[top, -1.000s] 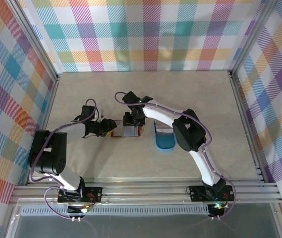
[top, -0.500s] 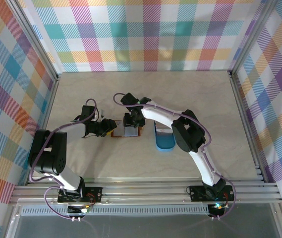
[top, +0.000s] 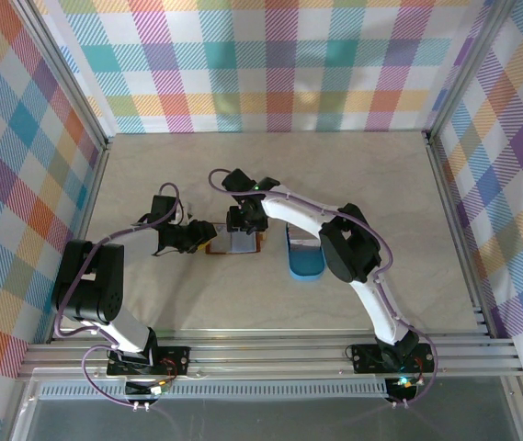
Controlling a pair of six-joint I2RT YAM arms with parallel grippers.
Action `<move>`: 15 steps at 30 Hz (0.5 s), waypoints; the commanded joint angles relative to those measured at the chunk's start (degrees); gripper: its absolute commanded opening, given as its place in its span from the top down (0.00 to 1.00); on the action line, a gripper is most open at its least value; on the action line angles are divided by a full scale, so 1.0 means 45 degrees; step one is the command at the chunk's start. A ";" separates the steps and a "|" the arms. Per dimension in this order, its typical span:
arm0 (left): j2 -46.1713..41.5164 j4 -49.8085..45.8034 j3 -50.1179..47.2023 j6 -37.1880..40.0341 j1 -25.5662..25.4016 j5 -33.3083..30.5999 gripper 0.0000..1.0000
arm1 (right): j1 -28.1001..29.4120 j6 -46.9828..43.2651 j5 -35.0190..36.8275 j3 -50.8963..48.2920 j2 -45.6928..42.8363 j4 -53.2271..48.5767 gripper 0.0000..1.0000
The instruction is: Put the credit cards into the card holder
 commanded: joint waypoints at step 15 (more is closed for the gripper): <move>0.0179 -0.0051 0.0371 0.0222 0.0091 -0.0009 0.62 | 0.0096 -0.0094 -0.0165 0.0781 0.0981 -0.0634 0.43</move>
